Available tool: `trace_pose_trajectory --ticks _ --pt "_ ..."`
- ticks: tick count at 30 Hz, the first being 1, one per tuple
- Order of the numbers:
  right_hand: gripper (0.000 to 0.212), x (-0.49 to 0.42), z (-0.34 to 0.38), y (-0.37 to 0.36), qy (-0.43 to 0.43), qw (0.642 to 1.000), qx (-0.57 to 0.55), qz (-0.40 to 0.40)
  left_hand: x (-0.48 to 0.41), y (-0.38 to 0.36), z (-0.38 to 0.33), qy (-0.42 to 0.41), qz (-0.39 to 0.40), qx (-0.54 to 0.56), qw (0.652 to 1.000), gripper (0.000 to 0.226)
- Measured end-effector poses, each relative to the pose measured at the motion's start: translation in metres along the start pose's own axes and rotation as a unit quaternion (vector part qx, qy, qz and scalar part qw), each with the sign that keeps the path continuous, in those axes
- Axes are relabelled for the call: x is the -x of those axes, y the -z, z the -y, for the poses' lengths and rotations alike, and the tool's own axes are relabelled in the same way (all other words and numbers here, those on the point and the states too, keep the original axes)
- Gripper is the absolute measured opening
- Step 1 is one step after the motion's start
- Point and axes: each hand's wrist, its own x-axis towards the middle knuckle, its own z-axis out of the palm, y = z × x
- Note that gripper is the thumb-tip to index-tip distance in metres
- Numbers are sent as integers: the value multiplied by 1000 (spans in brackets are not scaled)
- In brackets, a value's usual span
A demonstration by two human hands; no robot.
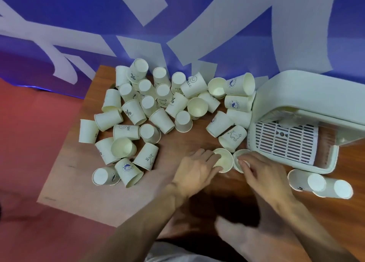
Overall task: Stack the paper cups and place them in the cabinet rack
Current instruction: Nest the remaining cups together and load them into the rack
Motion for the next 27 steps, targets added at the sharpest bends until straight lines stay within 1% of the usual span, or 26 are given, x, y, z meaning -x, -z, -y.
trace_pose_trajectory --ticks 1,3,4,6,8,10,12,15,17,19,23,25,27 --pt "18 -9 10 1 22 1000 -6 7 2 10 10 22 -26 2 999 27" --pt "24 -32 32 -4 66 997 -9 39 8 28 41 104 -52 -19 993 28" --pt "29 -46 45 -8 86 995 -4 58 12 36 61 159 -48 -43 985 34" --pt "41 -76 71 -20 119 990 7 82 18 45 103 251 -30 -99 962 52" --pt "51 -104 92 -35 138 986 35 86 22 46 133 301 -15 -110 947 66" --pt "60 -130 103 -50 137 983 77 96 20 39 150 326 10 -114 938 71" --pt "66 -147 106 -63 141 976 121 112 18 31 154 334 40 -121 934 71" --pt "72 -162 107 -74 159 963 175 126 18 23 153 328 32 -97 939 46" --pt "73 -166 106 -81 163 957 198 133 16 25 151 316 23 -74 946 40" --pt "70 -165 106 -84 165 958 199 120 16 32 147 300 9 -75 951 39" --pt "63 -154 107 -83 178 965 181 68 24 51 124 275 -40 -103 955 45" --pt "56 -142 108 -81 177 966 171 76 29 52 108 258 -59 -98 959 48" --pt "56 -128 108 -78 174 961 188 107 36 44 93 240 -37 -101 965 56"
